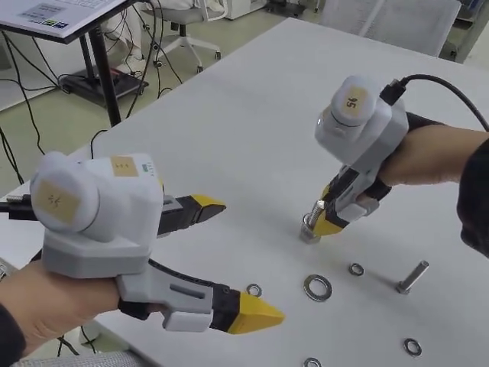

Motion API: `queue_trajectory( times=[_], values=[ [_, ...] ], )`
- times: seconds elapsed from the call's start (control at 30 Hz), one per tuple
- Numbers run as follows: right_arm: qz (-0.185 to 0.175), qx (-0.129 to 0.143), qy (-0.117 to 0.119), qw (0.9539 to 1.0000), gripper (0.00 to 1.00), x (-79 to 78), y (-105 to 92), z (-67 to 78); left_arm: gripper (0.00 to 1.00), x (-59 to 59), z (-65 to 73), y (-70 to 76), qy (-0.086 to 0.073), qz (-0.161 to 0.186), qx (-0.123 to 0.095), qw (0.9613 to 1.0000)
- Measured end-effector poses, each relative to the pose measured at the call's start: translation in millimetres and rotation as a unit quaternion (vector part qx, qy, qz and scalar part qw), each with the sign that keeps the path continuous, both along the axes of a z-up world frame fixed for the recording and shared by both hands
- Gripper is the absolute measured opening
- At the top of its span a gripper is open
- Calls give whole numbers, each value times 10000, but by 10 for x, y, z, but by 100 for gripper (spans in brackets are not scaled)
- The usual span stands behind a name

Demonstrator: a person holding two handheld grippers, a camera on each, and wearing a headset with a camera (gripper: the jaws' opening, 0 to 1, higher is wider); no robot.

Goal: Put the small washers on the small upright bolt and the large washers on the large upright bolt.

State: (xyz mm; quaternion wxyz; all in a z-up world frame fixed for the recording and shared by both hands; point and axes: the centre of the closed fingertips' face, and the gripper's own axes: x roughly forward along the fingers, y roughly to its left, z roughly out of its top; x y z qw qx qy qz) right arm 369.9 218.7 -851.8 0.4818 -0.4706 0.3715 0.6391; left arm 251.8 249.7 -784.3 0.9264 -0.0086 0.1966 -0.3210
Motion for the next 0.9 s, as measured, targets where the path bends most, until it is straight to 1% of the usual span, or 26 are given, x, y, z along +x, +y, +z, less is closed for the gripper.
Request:
queue_trajectory(
  times=[0.1,0.43,0.47,0.9],
  values=[
    [-9,-22,27,10000,23,-10,6,-66,92,-1,-5,3,6,5,3,10000],
    [2,-32,28,10000,23,-26,14,-159,92,-2,-5,7,11,25,-33,10000],
    [-22,1,50,10000,23,-34,22,-141,92,-1,-4,10,8,29,-34,10000],
    [-5,24,72,10000,24,-60,30,-107,91,-1,-14,11,32,30,-24,10000]
  ],
)
